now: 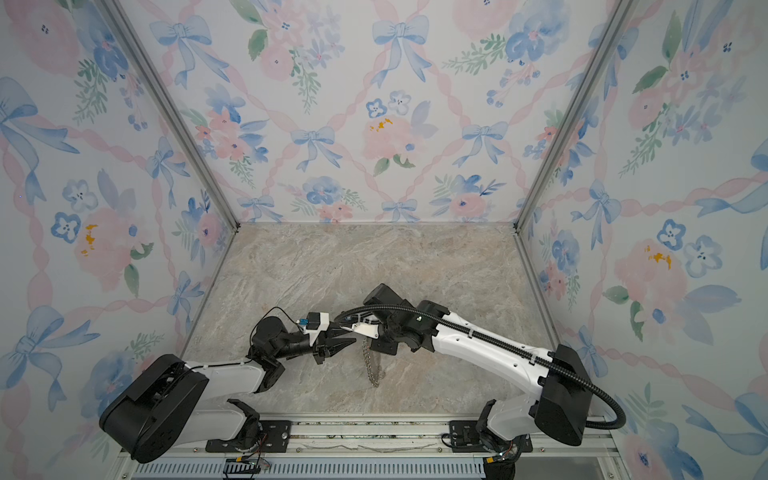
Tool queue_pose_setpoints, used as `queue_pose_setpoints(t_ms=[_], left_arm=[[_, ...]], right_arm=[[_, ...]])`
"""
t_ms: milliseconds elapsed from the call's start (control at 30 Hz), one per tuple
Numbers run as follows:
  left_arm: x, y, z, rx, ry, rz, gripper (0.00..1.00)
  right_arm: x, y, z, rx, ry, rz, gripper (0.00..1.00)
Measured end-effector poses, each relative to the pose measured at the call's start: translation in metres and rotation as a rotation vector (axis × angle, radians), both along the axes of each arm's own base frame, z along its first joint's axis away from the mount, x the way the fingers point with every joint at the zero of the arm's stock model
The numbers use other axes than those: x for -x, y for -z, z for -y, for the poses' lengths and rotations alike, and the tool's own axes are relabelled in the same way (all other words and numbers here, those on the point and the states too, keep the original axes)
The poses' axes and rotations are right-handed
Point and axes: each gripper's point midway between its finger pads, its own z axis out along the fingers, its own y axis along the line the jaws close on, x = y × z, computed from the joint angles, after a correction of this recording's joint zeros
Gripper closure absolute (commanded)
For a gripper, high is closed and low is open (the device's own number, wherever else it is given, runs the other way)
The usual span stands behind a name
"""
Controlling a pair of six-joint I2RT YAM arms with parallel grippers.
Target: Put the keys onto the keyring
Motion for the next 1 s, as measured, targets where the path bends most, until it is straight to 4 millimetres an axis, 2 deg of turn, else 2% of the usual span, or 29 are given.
queue_pose_setpoints(t_ms=[267,800,1000], left_arm=[[-0.003,0.008,0.003,-0.018,0.011,-0.035,0.68],[0.001,0.019,0.014,-0.047,0.077,-0.092,0.85],[0.001,0.022,0.016,-0.056,0.085,-0.107,0.77]], right_arm=[[0.005,0.002,-0.009,0.054,-0.07,0.02,1.0],[0.012,0.006,-0.006,0.087,-0.098,0.005,1.0],[0.013,0.009,-0.006,0.096,-0.097,-0.004,1.0]])
